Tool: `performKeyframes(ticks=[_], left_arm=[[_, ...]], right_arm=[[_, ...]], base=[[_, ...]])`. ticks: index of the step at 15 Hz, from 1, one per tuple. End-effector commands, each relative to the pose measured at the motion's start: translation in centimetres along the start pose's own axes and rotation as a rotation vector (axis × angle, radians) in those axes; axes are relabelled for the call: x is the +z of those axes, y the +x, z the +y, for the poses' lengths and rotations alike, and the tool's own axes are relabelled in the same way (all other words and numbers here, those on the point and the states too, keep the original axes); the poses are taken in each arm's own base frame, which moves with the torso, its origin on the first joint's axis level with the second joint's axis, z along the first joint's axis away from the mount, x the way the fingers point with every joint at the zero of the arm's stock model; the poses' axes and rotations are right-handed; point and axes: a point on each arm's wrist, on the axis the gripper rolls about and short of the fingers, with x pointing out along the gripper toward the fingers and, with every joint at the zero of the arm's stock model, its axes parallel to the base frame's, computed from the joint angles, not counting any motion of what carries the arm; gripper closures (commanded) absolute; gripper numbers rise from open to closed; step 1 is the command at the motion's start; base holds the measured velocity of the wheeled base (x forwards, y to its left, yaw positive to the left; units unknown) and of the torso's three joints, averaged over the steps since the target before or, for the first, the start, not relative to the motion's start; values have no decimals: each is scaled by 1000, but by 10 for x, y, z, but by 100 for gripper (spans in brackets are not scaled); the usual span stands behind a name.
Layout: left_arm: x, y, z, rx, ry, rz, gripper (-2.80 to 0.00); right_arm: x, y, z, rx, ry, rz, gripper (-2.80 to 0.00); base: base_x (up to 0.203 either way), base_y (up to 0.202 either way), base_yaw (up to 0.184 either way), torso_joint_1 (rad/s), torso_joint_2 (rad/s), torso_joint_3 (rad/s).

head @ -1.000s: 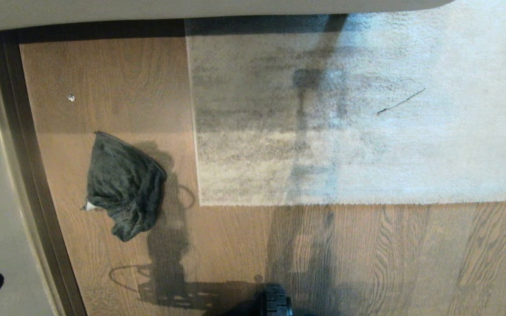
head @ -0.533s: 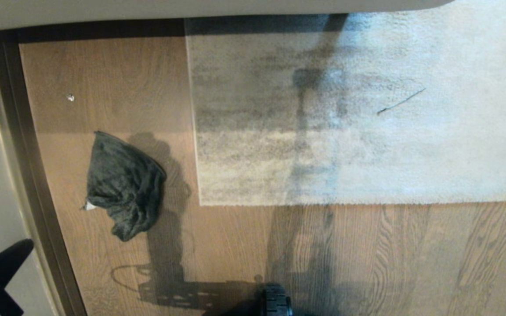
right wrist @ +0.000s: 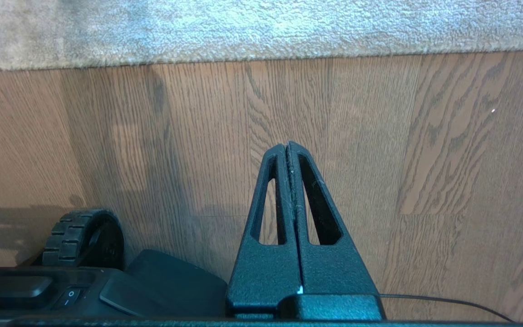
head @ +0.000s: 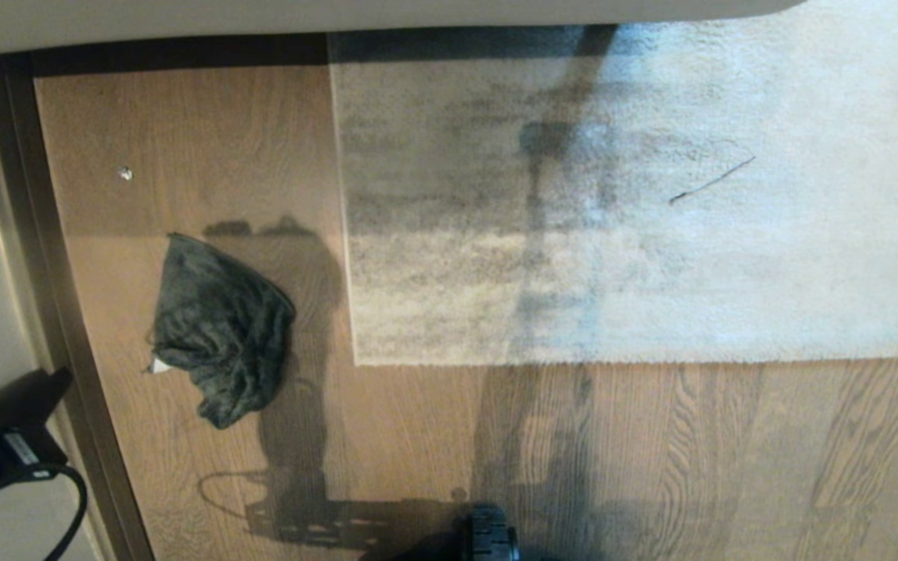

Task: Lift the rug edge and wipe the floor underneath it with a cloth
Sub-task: Pick up the rag

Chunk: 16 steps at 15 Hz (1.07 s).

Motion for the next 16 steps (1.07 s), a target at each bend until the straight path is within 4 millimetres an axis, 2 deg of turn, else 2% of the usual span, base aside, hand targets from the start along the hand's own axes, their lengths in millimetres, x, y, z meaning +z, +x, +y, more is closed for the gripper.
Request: performKeyframes(ticks=[1, 9, 16], left_arm=[[-8, 11, 1, 10, -2, 56, -280], [-18, 43, 1, -21, -15, 85, -280], [-36, 88, -1, -48, -12, 41, -280]], right_arm=[[0, 0, 0, 0, 0, 0, 0], [0, 0, 0, 0, 0, 0, 0], [0, 0, 0, 0, 0, 0, 0]], base=[[0, 0, 0, 0, 0, 0], [0, 0, 0, 0, 0, 0], [0, 0, 0, 0, 0, 0]])
